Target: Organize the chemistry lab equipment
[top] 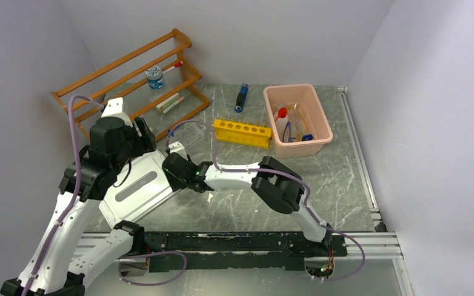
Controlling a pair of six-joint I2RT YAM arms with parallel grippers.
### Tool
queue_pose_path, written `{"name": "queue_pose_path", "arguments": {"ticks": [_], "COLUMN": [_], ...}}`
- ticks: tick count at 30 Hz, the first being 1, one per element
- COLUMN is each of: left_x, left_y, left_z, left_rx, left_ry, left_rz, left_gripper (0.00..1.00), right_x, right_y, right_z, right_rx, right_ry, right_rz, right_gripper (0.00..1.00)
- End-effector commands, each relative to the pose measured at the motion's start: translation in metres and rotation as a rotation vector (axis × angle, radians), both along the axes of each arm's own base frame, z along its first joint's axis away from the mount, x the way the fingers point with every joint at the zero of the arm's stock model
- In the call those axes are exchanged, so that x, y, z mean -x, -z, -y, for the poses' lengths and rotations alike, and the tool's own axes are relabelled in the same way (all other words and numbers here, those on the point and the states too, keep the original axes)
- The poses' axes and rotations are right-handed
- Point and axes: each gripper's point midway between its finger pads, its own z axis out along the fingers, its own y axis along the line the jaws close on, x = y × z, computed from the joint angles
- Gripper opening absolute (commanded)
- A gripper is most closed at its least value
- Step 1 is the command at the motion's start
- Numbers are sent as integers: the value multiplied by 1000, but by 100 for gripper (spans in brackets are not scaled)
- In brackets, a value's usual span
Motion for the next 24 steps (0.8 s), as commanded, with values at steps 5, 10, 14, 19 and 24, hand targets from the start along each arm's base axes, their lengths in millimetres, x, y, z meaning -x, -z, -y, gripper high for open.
{"name": "queue_pose_path", "arguments": {"ticks": [5,10,14,19,24], "left_x": [6,6,10,13,15], "left_y": [-5,-7,-16,-26,-26], "left_z": [-4,-3,-1,3,9], "left_rx": [-43,-53,-52,-52,-43], "left_ry": [27,35,52,78,105], "left_rz": [-1,3,8,21,22], "left_gripper": [71,71,71,71,72], "right_x": [0,4,-4,-20,-21], "right_y": [20,24,29,32,36], "right_z": [12,21,34,57,77], "right_rx": [91,173,257,292,316], "right_ry": [18,-95,-162,-194,-268], "right_rz": [24,44,46,15,-12], "right_gripper": [44,33,27,23,21]}}
